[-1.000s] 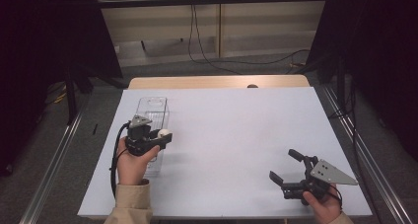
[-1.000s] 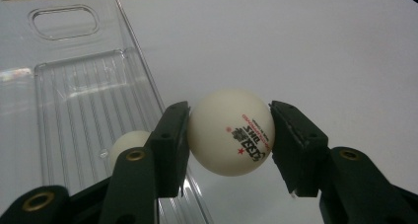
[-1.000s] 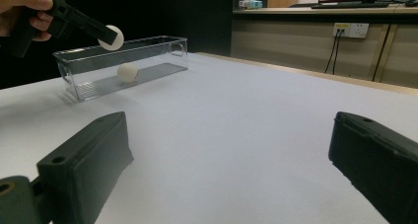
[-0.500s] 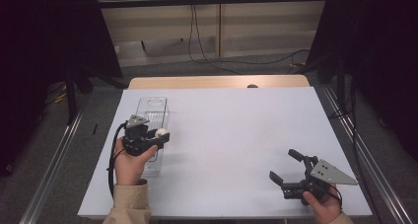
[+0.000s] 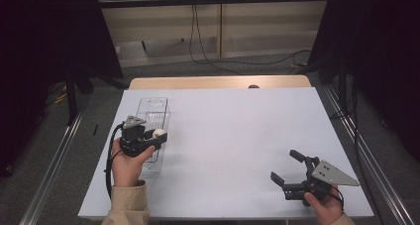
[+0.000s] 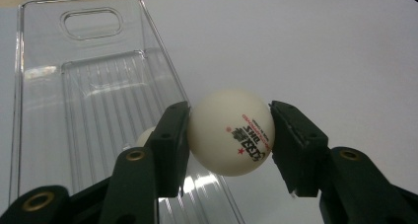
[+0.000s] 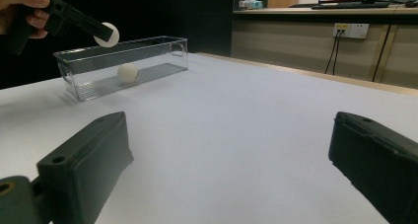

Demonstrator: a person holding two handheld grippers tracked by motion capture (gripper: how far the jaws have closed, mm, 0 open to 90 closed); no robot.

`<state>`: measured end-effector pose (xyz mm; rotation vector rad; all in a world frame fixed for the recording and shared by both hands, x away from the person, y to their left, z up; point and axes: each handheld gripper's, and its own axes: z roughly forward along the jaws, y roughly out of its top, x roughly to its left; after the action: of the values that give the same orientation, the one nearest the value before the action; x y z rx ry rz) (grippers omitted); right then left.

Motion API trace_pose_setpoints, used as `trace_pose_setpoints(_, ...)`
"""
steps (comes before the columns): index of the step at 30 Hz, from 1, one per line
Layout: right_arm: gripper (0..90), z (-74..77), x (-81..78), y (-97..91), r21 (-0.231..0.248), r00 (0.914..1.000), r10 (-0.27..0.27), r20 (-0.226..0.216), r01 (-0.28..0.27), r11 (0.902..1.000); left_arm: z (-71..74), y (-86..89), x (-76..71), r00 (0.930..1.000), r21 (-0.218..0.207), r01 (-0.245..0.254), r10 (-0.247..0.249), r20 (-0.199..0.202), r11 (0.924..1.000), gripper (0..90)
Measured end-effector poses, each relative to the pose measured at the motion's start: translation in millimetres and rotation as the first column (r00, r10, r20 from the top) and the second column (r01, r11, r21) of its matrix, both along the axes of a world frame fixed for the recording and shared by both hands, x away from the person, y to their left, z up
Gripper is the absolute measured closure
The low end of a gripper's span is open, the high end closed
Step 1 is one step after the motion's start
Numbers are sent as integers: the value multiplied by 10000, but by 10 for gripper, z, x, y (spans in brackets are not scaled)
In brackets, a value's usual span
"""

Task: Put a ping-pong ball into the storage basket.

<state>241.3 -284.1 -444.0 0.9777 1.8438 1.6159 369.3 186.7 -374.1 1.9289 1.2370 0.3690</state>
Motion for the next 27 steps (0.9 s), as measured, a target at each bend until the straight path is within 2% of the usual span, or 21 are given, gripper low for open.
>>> trace_pose_setpoints(27, 19, 6, -2, -4, 6, 10000, -17, 25, 17, 10000, -19, 96, -5, 9996, 108, -273, 272, 76, 9996, 512)
